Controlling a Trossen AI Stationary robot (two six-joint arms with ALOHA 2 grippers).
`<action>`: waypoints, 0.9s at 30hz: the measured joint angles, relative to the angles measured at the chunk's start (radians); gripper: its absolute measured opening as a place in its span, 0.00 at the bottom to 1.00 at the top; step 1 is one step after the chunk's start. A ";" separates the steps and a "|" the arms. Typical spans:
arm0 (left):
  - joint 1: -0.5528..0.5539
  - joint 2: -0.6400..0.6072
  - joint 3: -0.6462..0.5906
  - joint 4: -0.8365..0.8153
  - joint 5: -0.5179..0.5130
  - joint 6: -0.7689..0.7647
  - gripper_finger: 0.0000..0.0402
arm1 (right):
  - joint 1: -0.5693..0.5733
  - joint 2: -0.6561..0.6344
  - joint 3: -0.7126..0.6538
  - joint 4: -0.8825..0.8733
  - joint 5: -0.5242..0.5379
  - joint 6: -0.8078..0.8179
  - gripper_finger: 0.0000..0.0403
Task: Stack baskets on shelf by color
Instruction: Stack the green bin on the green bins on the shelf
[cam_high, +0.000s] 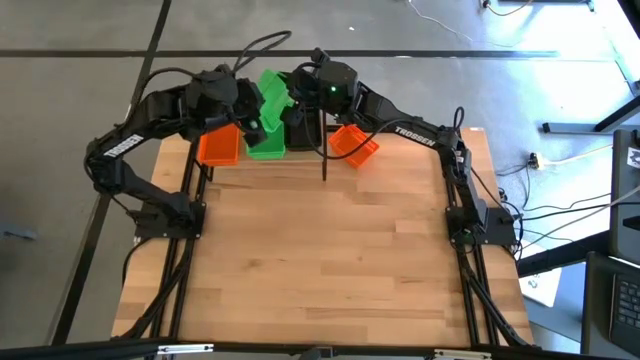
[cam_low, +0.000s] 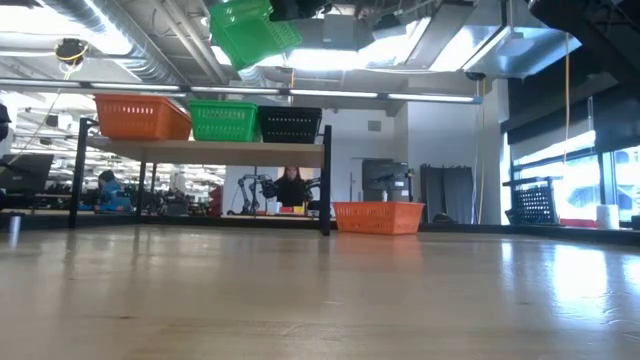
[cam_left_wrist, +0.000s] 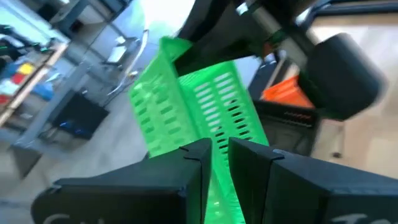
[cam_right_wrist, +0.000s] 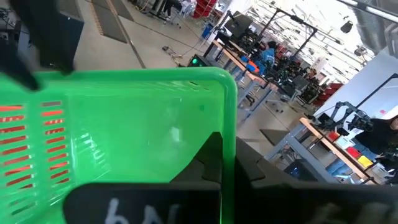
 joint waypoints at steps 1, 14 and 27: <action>0.000 0.002 0.000 0.001 -0.015 0.009 0.13 | 0.000 0.000 0.000 0.000 0.001 0.000 0.00; 0.000 0.019 0.001 0.006 -0.099 0.025 0.13 | 0.000 0.000 0.000 0.000 -0.001 -0.001 0.00; 0.008 0.039 0.001 0.001 -0.154 0.049 0.13 | 0.005 0.000 0.000 0.012 0.005 -0.001 0.00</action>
